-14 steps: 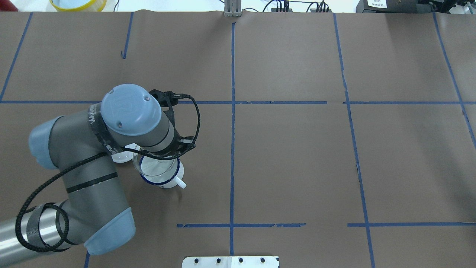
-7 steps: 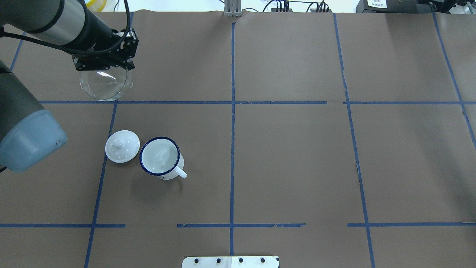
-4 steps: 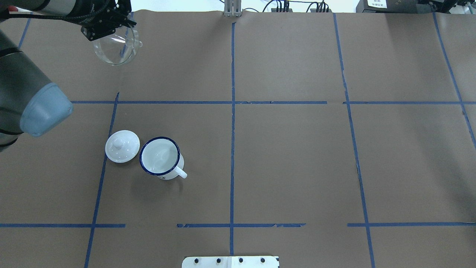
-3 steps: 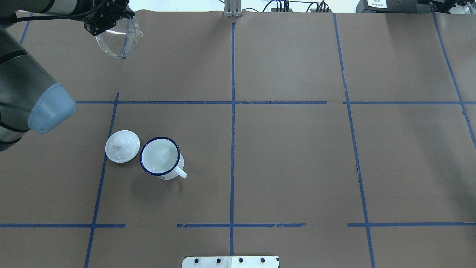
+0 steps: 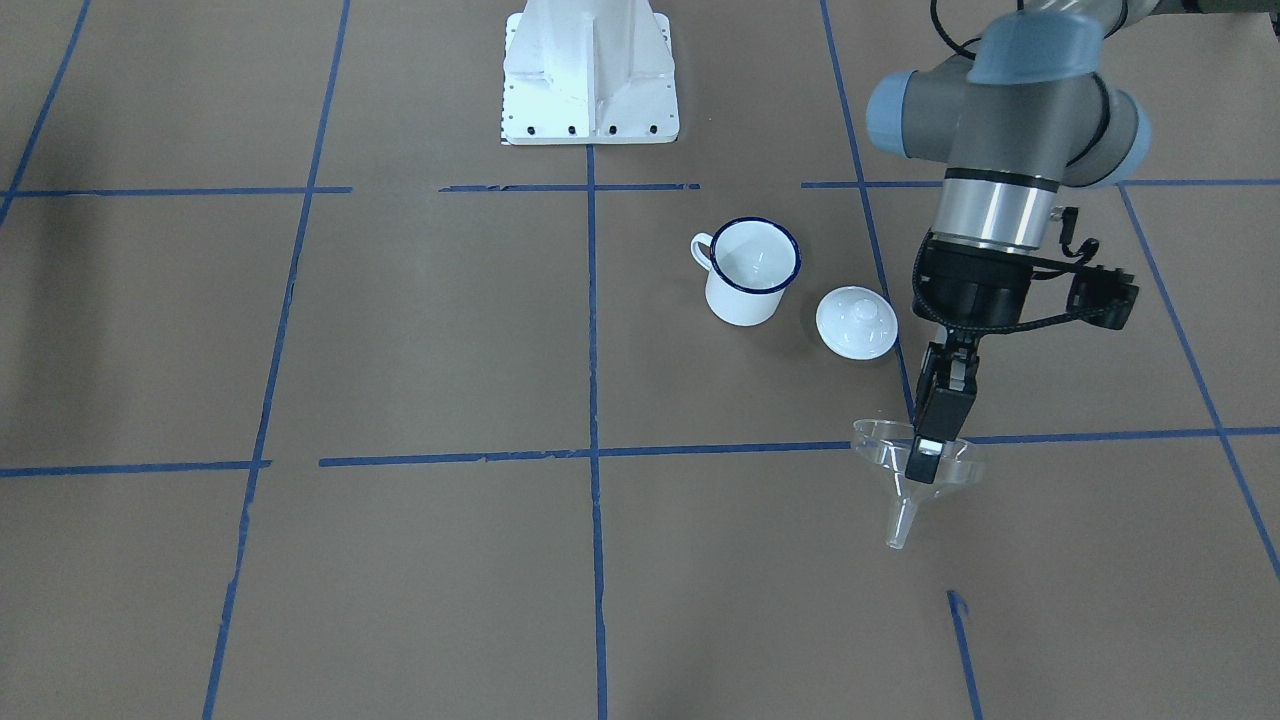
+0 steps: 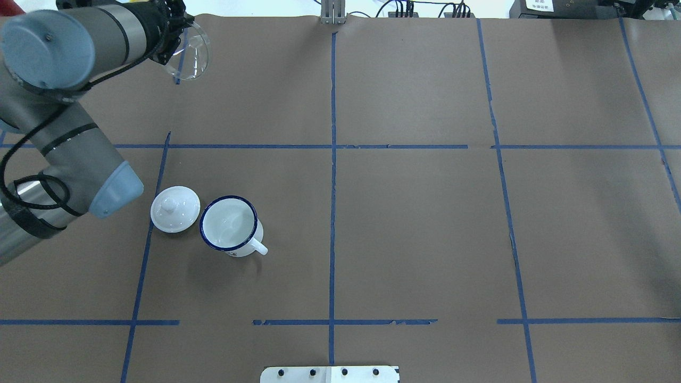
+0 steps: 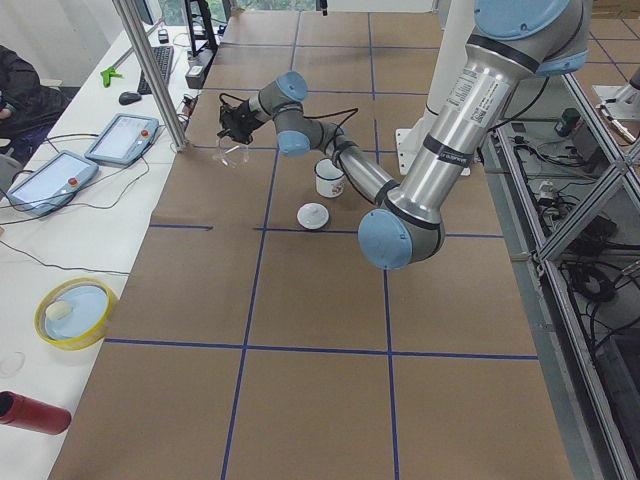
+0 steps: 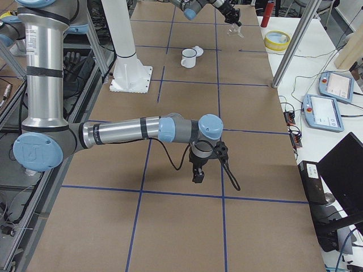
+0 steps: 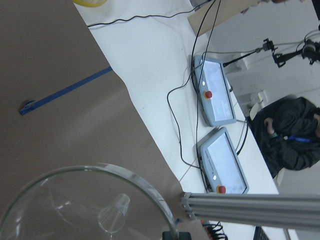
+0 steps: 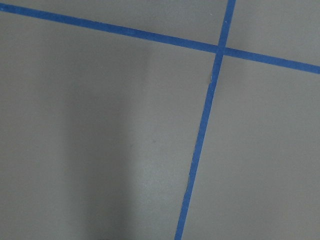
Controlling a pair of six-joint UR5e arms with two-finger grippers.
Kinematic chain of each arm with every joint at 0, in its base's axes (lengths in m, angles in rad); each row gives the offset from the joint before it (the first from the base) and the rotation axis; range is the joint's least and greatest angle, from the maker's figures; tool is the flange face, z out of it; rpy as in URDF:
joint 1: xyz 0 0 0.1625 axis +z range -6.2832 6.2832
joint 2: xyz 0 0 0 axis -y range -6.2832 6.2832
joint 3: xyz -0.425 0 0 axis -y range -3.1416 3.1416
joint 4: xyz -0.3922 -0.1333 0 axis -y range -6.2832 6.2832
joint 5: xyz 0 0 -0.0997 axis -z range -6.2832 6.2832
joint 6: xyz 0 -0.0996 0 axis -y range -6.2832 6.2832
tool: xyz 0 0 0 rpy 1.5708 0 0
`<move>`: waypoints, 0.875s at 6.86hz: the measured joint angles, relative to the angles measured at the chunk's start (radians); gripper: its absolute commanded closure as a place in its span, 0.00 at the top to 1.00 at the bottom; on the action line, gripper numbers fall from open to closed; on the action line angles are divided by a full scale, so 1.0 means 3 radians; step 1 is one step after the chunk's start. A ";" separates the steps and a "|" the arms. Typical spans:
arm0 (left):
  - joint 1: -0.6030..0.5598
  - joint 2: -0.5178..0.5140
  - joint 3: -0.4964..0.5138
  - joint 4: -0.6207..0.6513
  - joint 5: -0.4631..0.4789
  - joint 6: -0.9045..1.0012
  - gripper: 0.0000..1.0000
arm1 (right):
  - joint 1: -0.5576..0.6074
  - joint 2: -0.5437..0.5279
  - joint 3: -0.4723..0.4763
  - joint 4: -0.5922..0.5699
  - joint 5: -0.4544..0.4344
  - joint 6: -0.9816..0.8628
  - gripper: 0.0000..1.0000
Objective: Remove funnel from cup
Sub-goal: 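Lower the funnel onto the table farther from the robot and release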
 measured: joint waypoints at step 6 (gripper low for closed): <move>0.0542 0.0025 0.0643 -0.0444 0.1074 -0.0562 0.00 | 0.0000 0.0000 -0.0002 0.0000 0.0000 0.0000 1.00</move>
